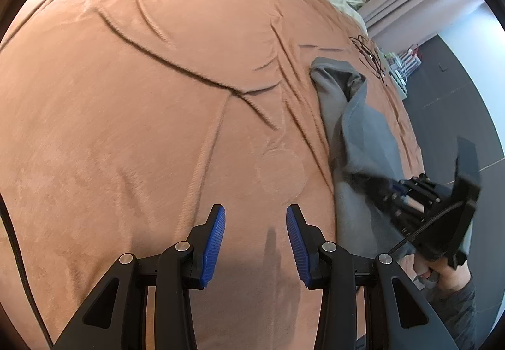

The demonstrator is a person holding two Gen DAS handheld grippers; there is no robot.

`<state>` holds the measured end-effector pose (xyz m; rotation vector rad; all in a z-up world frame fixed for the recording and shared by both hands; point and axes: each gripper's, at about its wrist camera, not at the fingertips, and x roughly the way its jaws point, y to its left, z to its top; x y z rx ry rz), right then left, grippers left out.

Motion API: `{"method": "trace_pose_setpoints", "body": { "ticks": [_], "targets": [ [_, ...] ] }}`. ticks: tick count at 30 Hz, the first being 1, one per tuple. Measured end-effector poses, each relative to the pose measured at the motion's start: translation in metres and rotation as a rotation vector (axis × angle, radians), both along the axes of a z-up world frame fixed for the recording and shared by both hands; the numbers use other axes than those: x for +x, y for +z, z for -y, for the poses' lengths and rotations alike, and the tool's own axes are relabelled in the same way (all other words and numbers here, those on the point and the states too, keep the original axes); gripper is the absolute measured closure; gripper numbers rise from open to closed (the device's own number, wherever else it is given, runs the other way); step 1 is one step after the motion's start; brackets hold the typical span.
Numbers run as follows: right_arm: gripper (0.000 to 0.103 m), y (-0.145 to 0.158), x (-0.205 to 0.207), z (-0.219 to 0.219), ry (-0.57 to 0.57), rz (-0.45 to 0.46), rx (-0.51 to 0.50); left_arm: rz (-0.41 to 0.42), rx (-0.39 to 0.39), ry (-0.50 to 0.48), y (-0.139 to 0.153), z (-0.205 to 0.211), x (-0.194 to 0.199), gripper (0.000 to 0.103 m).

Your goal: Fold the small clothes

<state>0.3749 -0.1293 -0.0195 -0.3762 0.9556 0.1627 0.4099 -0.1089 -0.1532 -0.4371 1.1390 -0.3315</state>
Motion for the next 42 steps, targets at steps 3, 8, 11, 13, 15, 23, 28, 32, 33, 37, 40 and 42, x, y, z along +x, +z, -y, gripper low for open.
{"method": "trace_pose_setpoints", "body": {
  "ticks": [3,8,11,13,15,23,28,32,33,37,40,42],
  "targets": [
    [0.097,0.022,0.0,0.019,-0.028,0.047,0.059,0.006,0.008,-0.013,0.005,0.01,0.007,0.061],
    [0.097,0.051,-0.004,0.052,-0.077,0.104,0.148,0.014,0.024,-0.046,0.013,0.032,0.024,0.06],
    [0.097,0.064,-0.003,0.074,-0.111,0.132,0.193,0.02,0.027,-0.062,0.018,0.045,0.037,0.061],
    [0.098,0.067,-0.001,0.087,-0.132,0.149,0.211,0.025,0.036,-0.08,0.02,0.052,0.044,0.06],
    [0.098,0.068,0.0,0.101,-0.16,0.16,0.228,0.029,0.058,-0.103,0.022,0.061,0.053,0.061],
    [0.098,0.053,0.018,0.158,-0.276,0.142,0.306,0.04,0.084,-0.165,0.024,0.091,0.088,0.06],
    [0.098,0.039,0.044,0.182,-0.327,0.101,0.345,0.034,0.116,-0.197,0.018,0.106,0.108,0.06],
    [0.098,0.023,0.056,0.206,-0.414,0.075,0.397,0.038,0.122,-0.206,0.014,0.113,0.121,0.06],
    [0.098,0.017,0.059,0.211,-0.445,0.067,0.409,0.038,0.119,-0.206,0.013,0.114,0.123,0.06],
    [0.092,0.004,0.066,0.222,-0.559,0.047,0.387,0.033,0.121,-0.217,0.006,0.119,0.131,0.06],
    [0.087,0.009,0.062,0.231,-0.585,0.058,0.451,0.026,0.117,-0.22,0.002,0.124,0.138,0.06],
    [0.078,0.014,0.06,0.233,-0.581,0.068,0.474,0.032,0.116,-0.219,0.002,0.126,0.142,0.06]
  ]
}}
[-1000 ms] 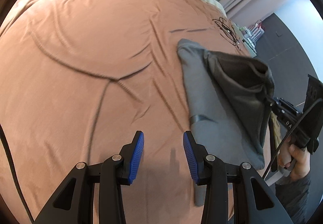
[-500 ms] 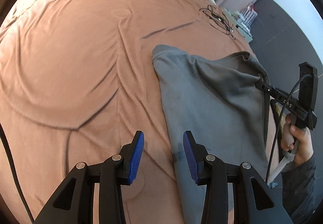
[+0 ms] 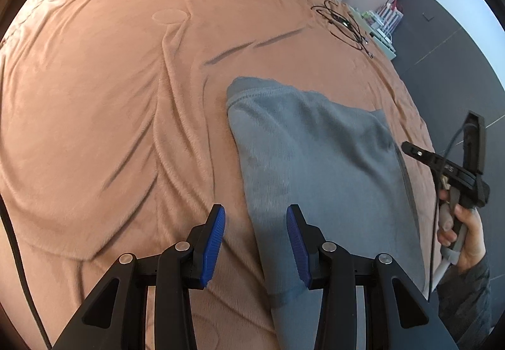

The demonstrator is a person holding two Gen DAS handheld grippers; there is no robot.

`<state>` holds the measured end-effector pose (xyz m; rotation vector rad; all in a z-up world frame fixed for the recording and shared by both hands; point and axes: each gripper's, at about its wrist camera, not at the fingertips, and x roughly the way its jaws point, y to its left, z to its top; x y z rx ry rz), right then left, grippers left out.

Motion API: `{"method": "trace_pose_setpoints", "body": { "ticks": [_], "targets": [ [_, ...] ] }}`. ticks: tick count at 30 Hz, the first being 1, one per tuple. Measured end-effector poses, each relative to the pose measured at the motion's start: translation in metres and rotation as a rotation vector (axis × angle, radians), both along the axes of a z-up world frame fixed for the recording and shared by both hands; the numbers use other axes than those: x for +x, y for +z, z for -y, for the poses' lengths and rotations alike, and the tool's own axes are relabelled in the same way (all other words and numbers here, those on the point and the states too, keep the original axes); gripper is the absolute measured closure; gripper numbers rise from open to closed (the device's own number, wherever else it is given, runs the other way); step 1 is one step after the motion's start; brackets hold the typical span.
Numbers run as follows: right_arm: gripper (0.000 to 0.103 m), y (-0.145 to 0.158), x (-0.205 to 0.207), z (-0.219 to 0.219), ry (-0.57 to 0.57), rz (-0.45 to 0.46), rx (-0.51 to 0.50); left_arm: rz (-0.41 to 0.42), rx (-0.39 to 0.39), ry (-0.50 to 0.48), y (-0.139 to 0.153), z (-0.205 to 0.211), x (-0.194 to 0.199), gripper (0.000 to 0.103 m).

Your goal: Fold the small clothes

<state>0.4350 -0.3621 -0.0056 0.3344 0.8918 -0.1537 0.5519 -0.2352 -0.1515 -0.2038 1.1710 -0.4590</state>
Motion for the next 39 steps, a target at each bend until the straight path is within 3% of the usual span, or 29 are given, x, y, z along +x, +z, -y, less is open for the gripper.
{"method": "trace_pose_setpoints", "body": {
  "ticks": [3,5,8,10,12,14,18,21,23,24,28,30,33,36,37,39],
  "targets": [
    [0.07,0.003,0.0,-0.008,0.054,0.01,0.047,0.011,0.005,0.001,-0.001,0.005,0.008,0.06],
    [0.055,0.002,0.001,-0.013,0.078,0.013,0.035,0.009,0.02,0.008,-0.005,0.008,0.016,0.06],
    [0.054,0.005,0.003,-0.017,0.08,0.045,-0.007,0.01,0.035,0.018,-0.008,0.011,0.024,0.06],
    [0.054,0.005,0.001,-0.016,0.102,0.094,0.056,0.009,0.039,0.022,-0.01,0.012,0.029,0.06],
    [0.054,0.001,0.007,-0.018,0.124,0.08,0.097,0.009,0.047,0.023,-0.013,0.015,0.034,0.06],
    [0.059,-0.006,0.011,-0.018,0.134,0.054,0.101,0.007,0.057,0.032,-0.016,0.016,0.039,0.06],
    [0.059,-0.02,0.027,-0.014,0.095,-0.033,0.047,0.002,0.065,0.052,-0.022,0.019,0.048,0.06],
    [0.069,-0.025,0.038,-0.014,0.085,-0.062,0.053,0.006,0.064,0.065,-0.024,0.018,0.051,0.06],
    [0.092,-0.023,0.042,-0.014,0.07,-0.068,0.032,0.009,0.07,0.065,-0.025,0.018,0.052,0.06],
    [0.097,-0.02,0.042,-0.011,0.055,-0.061,0.023,0.009,0.072,0.065,-0.025,0.018,0.052,0.06],
    [0.101,-0.008,0.025,-0.014,0.018,-0.012,0.0,0.012,0.101,0.075,-0.023,0.019,0.054,0.06],
    [0.101,-0.009,0.022,-0.011,0.002,-0.019,-0.01,0.026,0.128,0.09,-0.023,0.019,0.056,0.061],
    [0.1,-0.014,0.02,-0.015,0.017,-0.045,-0.01,0.012,0.109,0.097,-0.022,0.016,0.059,0.061],
    [0.097,-0.007,0.013,-0.017,0.027,-0.033,0.022,0.023,0.072,0.069,-0.014,0.011,0.056,0.061],
    [0.09,-0.003,0.01,-0.015,0.035,-0.015,0.031,0.023,0.062,0.061,-0.012,0.01,0.056,0.061],
    [0.055,0.002,0.003,-0.009,0.038,0.005,0.05,0.015,0.039,0.055,-0.011,0.008,0.056,0.061]
  ]
}}
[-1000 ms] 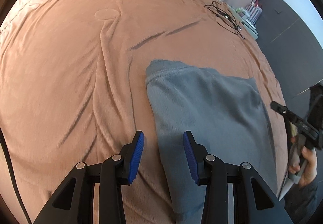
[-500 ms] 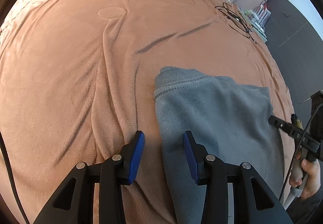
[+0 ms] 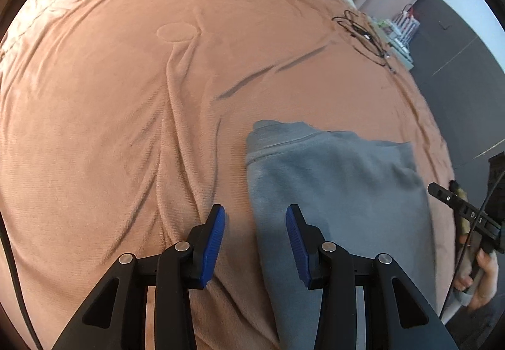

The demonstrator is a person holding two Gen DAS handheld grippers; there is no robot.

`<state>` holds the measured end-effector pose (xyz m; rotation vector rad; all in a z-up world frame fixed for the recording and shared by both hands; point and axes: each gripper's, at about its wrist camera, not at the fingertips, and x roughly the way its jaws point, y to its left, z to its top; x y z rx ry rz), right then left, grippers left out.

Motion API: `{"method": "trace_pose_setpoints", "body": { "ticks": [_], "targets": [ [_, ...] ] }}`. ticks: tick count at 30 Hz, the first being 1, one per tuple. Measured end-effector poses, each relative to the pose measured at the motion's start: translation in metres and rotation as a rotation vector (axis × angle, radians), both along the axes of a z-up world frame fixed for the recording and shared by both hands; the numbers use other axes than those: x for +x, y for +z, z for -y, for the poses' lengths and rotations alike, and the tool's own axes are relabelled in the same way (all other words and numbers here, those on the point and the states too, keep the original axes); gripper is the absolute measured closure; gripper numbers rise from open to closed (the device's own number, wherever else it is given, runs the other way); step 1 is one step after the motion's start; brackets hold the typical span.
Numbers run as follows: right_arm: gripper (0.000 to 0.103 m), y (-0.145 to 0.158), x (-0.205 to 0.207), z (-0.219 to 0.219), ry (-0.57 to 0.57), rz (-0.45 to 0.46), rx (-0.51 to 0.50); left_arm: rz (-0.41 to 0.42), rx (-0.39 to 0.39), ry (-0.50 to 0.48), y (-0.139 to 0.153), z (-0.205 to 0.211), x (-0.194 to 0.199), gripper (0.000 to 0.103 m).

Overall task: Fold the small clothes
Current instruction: 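Close the left tool on the folded shirt while the right tool grips it too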

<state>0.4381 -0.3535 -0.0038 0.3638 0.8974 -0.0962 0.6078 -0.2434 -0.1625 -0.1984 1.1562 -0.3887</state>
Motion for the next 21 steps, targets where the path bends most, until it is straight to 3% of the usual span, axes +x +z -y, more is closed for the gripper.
{"method": "trace_pose_setpoints", "body": {
  "ticks": [1,2,12,14,17,21],
  "targets": [
    [0.032,0.0,-0.004,0.005,-0.001,0.012,0.011,-0.008,-0.012,0.004,-0.001,-0.001,0.002,0.061],
    [0.031,0.0,-0.007,0.008,-0.001,0.022,0.016,-0.015,-0.024,0.008,-0.001,-0.001,0.002,0.061],
    [0.031,-0.037,0.001,0.037,0.08,-0.032,0.227,-0.067,-0.069,0.002,-0.02,0.01,0.014,0.06],
    [0.038,-0.045,0.008,0.049,0.092,-0.028,0.31,-0.071,-0.093,0.004,-0.021,0.008,0.017,0.06],
    [0.038,-0.055,0.013,0.064,0.097,-0.005,0.383,-0.091,-0.162,0.027,-0.027,0.0,0.025,0.061],
    [0.038,-0.065,0.018,0.079,0.117,0.033,0.455,-0.08,-0.196,0.02,-0.029,0.001,0.032,0.065]
  ]
}}
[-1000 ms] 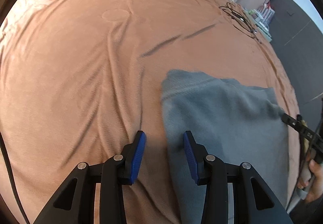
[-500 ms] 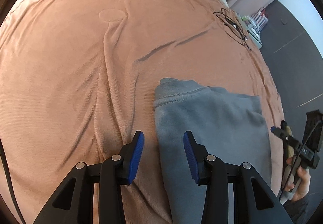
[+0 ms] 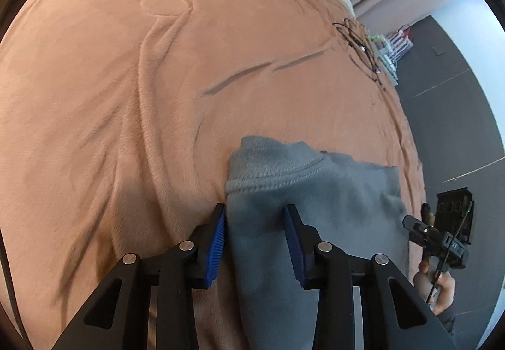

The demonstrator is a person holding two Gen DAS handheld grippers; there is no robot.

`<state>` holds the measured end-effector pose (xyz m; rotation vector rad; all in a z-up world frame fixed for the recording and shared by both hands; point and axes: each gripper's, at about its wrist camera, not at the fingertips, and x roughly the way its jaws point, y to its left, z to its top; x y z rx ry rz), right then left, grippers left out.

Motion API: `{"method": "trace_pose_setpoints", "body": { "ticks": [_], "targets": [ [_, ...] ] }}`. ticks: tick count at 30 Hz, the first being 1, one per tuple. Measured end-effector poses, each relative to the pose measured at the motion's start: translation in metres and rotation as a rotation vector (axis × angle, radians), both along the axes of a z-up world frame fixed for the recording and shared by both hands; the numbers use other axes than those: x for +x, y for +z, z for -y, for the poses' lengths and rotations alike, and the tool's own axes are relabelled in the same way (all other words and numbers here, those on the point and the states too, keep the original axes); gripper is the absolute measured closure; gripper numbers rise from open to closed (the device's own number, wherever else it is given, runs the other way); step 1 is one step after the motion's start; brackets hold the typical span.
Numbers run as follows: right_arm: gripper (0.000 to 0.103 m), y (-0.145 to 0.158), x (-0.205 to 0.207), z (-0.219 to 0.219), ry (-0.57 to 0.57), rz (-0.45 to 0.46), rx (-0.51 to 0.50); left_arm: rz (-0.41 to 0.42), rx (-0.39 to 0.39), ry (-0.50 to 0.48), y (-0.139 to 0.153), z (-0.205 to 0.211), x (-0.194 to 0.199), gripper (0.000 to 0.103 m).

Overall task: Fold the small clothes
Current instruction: 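Close the left tool on the folded shirt while the right tool grips it too, then lift the folded shirt with both tools and carry it toward the headboard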

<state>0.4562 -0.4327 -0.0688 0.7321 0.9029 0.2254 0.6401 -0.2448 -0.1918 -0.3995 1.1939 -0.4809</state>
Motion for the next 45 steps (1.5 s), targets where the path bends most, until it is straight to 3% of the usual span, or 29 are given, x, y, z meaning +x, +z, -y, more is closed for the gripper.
{"method": "trace_pose_setpoints", "body": {
  "ticks": [3,5,6,10,20,26,45],
  "targets": [
    [0.048,-0.006,0.006,0.006,0.0,0.005,0.008,0.014,0.005,-0.004,0.0,0.004,0.002,0.069],
    [0.071,-0.01,0.008,0.008,-0.006,0.001,0.0,0.022,0.027,-0.001,0.002,0.006,0.003,0.075],
    [0.076,-0.013,0.01,0.006,-0.002,-0.011,-0.012,0.027,0.033,0.003,0.003,0.006,0.003,0.081],
    [0.085,0.0,0.004,-0.008,0.002,-0.011,-0.106,0.056,0.049,-0.002,0.014,0.01,-0.001,0.093],
    [0.087,0.053,-0.033,-0.04,0.001,0.084,-0.231,0.127,0.042,-0.014,0.065,0.01,-0.022,0.095],
    [0.087,0.081,-0.072,-0.064,-0.007,0.146,-0.27,0.184,0.02,-0.006,0.109,-0.001,-0.057,0.096],
    [0.087,0.198,-0.244,-0.131,0.012,0.365,-0.38,0.385,-0.096,0.047,0.245,-0.055,-0.175,0.096]
  ]
}}
